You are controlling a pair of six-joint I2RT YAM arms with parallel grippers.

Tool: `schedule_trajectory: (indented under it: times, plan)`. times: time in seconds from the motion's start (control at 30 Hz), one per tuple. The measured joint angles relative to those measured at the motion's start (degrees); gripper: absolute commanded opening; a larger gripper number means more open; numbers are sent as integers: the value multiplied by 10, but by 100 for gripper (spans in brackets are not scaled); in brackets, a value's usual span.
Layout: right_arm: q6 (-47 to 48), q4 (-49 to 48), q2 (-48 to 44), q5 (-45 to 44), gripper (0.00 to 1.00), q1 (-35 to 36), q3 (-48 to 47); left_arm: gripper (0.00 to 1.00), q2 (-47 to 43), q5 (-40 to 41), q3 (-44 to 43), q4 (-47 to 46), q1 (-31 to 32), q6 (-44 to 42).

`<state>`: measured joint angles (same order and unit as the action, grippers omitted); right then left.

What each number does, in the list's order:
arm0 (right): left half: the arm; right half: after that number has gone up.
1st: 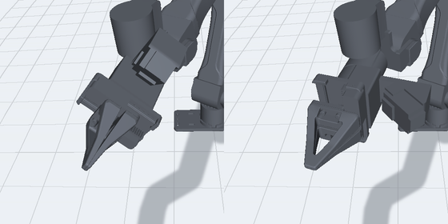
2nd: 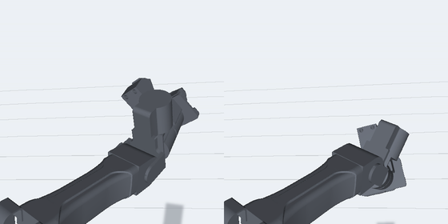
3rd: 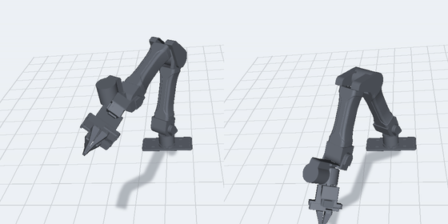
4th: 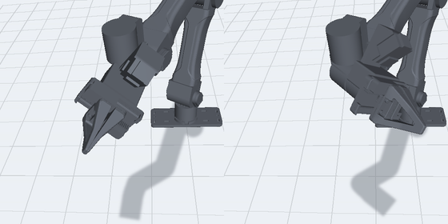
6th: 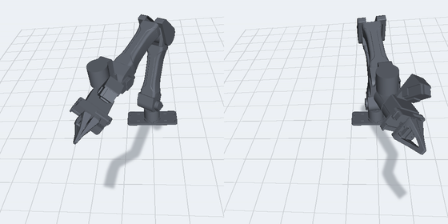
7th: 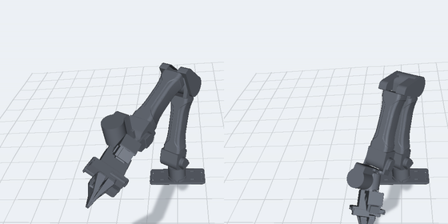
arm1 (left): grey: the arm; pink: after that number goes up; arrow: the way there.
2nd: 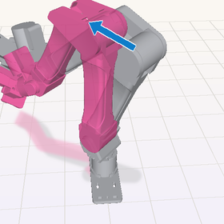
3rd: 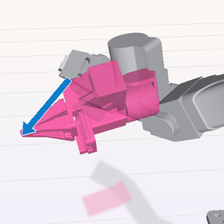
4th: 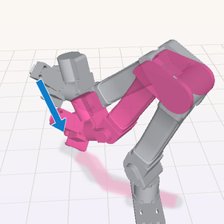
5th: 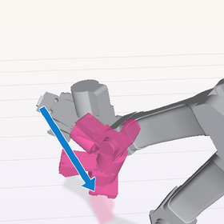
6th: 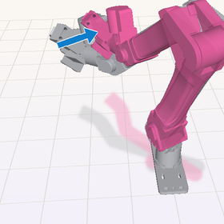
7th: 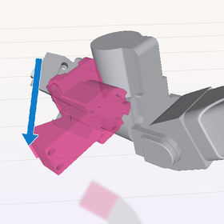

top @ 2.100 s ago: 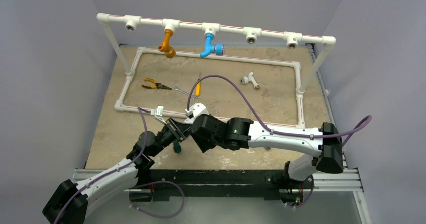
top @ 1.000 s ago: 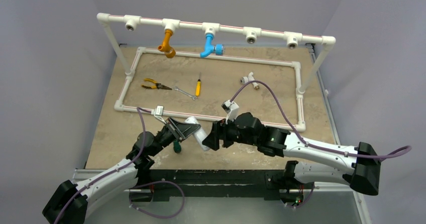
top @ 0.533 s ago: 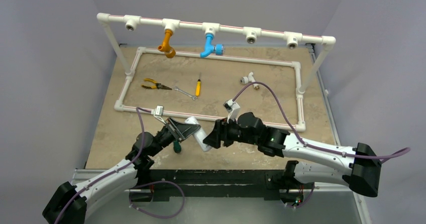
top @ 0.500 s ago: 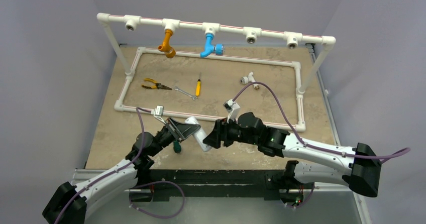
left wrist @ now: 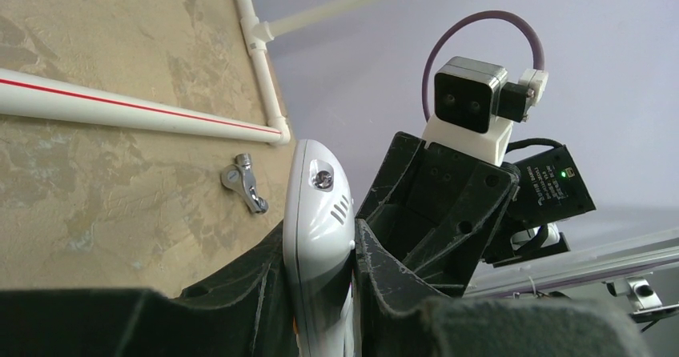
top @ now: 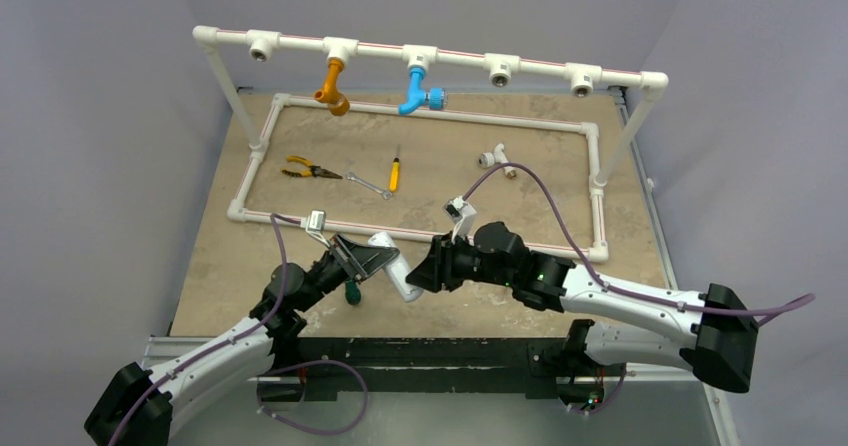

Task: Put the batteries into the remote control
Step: Load the battery cover into the remote control.

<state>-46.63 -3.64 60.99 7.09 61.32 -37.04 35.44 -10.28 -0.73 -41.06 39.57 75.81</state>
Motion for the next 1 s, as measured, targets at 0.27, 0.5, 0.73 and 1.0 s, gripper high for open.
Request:
schedule_trajectory:
  times: [0.27,0.5,0.73,1.0]
  plan:
    - [-2,-3,9,0,14,-3,0,0,0,0,0,5,0,0]
    - [-2,2,9,-3,18,-3,0,0,-1,0,0,16,0,0]
    - [2,21,-17,-24,57,-3,2,0,-2,0,0,15,0,1]
    - [-15,-58,-83,-32,70,-3,79,0,-3,4,0,13,0,11]
